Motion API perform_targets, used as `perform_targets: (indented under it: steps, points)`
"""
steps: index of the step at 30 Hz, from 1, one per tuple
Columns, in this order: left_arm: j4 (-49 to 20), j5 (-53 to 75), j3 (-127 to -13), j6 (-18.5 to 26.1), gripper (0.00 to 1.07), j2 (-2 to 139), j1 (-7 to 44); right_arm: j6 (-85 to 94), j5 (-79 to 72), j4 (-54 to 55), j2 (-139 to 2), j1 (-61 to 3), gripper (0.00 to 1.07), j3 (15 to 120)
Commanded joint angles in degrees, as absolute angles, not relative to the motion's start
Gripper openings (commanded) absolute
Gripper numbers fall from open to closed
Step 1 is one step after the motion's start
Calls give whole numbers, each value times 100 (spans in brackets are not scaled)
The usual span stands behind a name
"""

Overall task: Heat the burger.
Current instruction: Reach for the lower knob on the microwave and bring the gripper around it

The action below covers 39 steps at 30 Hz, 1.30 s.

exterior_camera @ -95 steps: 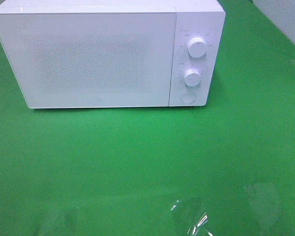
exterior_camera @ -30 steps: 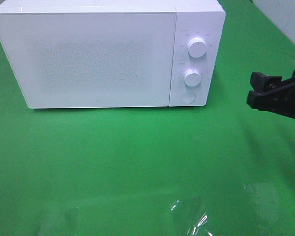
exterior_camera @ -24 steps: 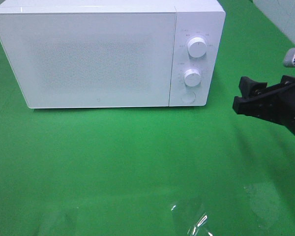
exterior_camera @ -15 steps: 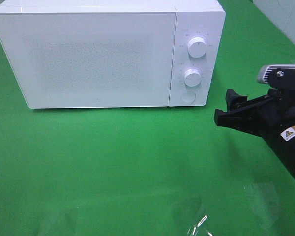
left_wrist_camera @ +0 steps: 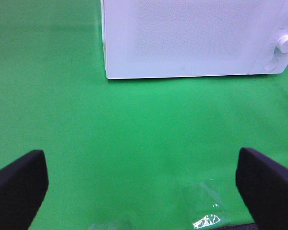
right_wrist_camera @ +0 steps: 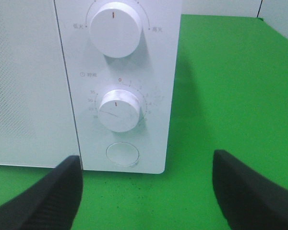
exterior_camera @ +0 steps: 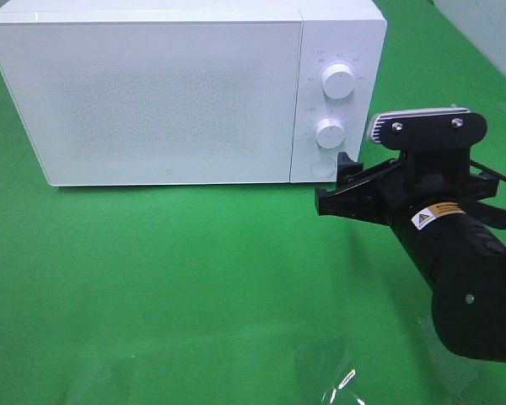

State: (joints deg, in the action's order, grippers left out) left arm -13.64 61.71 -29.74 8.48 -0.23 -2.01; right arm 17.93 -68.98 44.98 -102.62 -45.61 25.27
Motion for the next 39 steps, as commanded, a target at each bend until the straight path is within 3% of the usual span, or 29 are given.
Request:
perform_targets:
  steps: [1,21,39]
  points:
    - [-1398,6125,-2962,814,99,-115,-195,1868,-7288,4492,-10382,-4584,73,2664]
    - [-1381,6125,-2962,819,99,-115,-195,1759,-6744,3747,-11356,-3810,73,3948]
    - [-1381,6125,-2962,814,99,-115,-195,1759,-6618,3770,-12032,-3787,73,4784]
